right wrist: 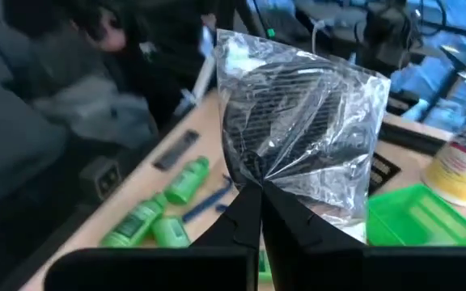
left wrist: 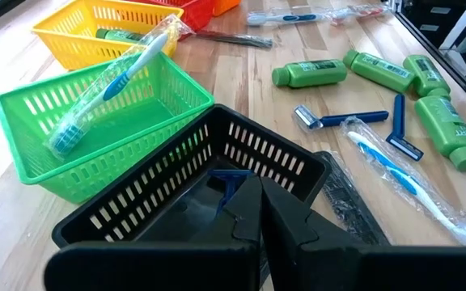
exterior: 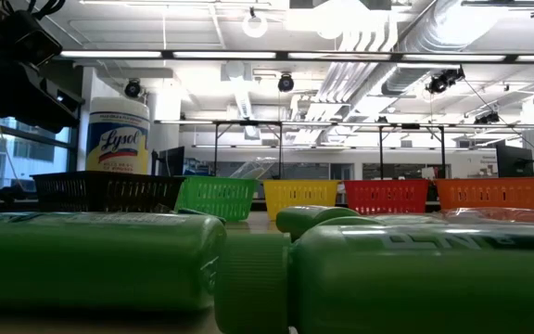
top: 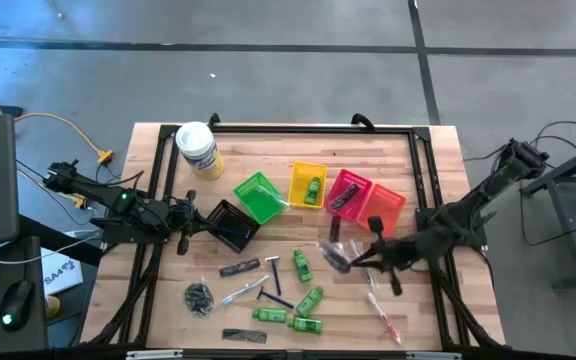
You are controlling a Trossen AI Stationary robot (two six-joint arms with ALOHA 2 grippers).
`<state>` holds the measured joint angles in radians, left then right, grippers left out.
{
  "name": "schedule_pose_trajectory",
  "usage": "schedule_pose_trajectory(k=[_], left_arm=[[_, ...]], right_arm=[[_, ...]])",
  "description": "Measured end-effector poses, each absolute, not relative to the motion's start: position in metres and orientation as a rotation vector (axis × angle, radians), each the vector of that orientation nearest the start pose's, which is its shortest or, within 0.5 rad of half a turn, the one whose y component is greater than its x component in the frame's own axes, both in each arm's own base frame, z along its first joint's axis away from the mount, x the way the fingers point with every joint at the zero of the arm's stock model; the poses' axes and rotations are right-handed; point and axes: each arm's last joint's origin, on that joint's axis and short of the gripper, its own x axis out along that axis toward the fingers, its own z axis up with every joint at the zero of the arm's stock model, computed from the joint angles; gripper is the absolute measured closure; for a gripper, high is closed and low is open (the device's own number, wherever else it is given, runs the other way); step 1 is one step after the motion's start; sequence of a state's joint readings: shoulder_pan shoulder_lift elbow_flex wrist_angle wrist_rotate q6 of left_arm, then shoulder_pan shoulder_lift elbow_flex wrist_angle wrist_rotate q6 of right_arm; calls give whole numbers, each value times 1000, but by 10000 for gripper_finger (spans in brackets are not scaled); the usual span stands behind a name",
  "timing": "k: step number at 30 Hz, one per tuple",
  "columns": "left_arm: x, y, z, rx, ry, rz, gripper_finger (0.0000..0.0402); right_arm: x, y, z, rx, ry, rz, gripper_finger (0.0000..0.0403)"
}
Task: Pick & Place Travel size toiletries
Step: Put the black hair brush into the orange bin
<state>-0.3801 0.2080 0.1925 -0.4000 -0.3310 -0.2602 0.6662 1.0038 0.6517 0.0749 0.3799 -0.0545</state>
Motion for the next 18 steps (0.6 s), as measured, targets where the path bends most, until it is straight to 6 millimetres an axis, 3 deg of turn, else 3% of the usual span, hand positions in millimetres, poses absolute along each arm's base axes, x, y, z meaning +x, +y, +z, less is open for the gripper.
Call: schedule_pose_trajectory(k=[7,18], left_arm=[[91,-26,176,-111,393,2,402],[91,-26,176,-111,393,2,402]], right_arm=[[154,98,253,-97,-25,333,400],[130,79,206,-94,7,275,400]])
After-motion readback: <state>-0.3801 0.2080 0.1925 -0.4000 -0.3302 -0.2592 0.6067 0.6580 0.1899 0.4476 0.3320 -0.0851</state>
